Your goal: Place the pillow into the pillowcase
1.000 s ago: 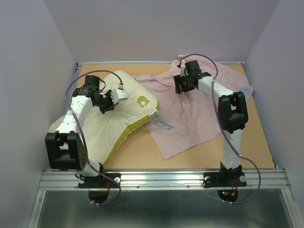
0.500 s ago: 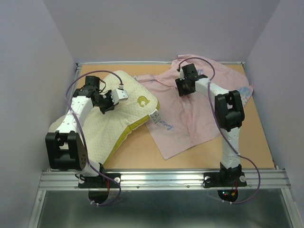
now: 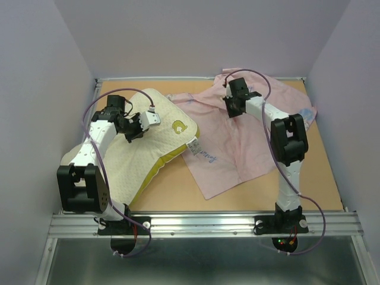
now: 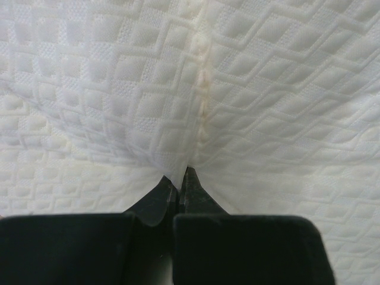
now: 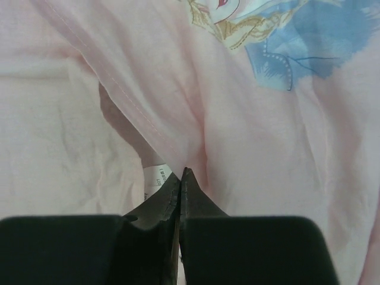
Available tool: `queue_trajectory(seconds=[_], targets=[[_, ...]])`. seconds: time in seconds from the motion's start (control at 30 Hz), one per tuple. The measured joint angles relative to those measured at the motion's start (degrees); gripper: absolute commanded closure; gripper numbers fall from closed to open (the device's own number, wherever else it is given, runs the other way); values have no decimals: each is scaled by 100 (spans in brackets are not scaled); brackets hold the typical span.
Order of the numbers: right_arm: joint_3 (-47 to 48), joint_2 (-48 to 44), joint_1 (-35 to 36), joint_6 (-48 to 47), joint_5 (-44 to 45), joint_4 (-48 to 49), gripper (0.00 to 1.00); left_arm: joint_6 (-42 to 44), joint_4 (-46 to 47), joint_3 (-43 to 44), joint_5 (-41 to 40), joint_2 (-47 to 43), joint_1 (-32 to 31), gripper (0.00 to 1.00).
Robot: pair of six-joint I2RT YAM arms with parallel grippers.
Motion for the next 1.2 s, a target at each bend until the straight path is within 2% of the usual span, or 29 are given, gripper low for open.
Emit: queue_trajectory(seconds=[0.23,0.57,0.83,0.97,1.2], targets=[[-76,-553,0,-35,-426,-79,99,199,-20,0,-20,0,-267,100],[-413,-1899,0,-79,-1329,-129,99,675,-284,61,-11,2,-2072,100],[-949,-2256,0,-155,-1613,-166,99,807,-385,354,199,472,-3263,100],[-1233,-2507,0,-197,-1742,-203,99,728,-369,721,247,1058,-3449,100],[-1777,-3307,0,-380,-1764,-295,99,334,-245,2179,66,2315,-3121,100]])
